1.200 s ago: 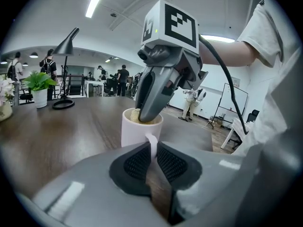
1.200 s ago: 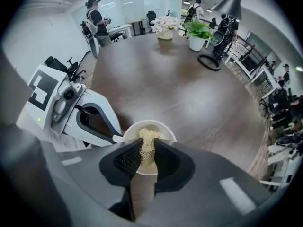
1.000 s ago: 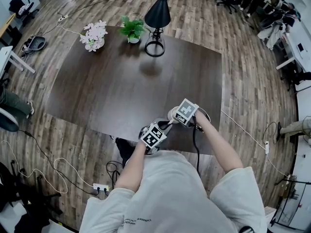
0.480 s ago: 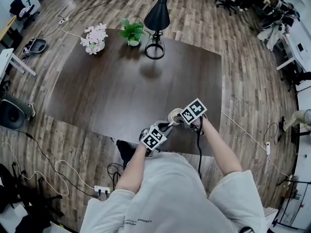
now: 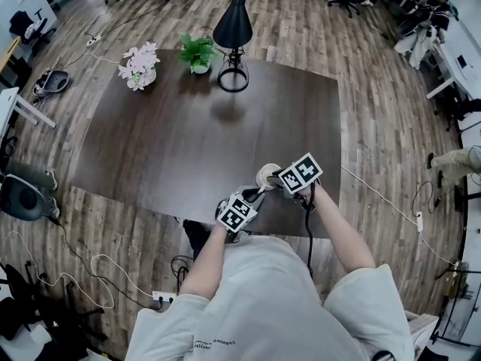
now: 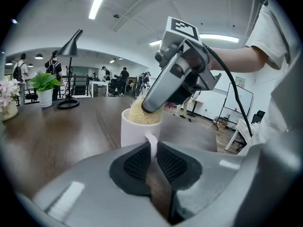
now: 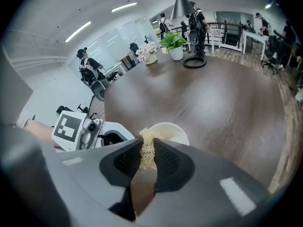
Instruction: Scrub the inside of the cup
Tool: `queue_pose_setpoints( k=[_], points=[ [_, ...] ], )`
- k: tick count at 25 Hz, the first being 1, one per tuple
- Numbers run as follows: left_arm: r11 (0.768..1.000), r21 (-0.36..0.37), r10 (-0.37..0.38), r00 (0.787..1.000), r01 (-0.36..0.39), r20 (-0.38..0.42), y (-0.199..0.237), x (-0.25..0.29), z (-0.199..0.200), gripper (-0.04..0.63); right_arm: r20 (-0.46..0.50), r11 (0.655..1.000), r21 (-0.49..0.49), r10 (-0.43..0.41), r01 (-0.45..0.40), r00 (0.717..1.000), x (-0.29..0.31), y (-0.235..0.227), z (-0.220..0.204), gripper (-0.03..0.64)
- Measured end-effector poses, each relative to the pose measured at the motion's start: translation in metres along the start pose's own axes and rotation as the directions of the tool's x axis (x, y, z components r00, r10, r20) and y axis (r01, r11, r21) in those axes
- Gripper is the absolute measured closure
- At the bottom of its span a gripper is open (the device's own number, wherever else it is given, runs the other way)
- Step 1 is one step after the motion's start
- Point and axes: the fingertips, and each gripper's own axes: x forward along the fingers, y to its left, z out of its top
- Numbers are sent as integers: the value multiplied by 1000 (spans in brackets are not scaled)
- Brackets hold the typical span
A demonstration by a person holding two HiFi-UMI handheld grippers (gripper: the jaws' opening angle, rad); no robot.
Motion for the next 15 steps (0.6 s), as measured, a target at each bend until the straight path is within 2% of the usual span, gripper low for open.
queue_pose_setpoints(
  k=[3,9,12,15],
  points=[
    [1000,-25,-7,1000,7,-17,-2,-1,-3,552,35,1000,-9,13,-13,999,-11,6,3,528],
    [1000,-24,1,1000,-1,-6,0,0,0,552,103,1000,-14,29,-28,994,-34,7,6,528],
    [1000,-31,5,1000,-5,-12,2,-1,-1,552,154,998,-7,66,-66,986,-52,11,9,528],
    [999,-33,8,1000,-8,-1,2,1,-2,552,161,992,-56,121,-113,980,-65,23,6,528]
  ],
)
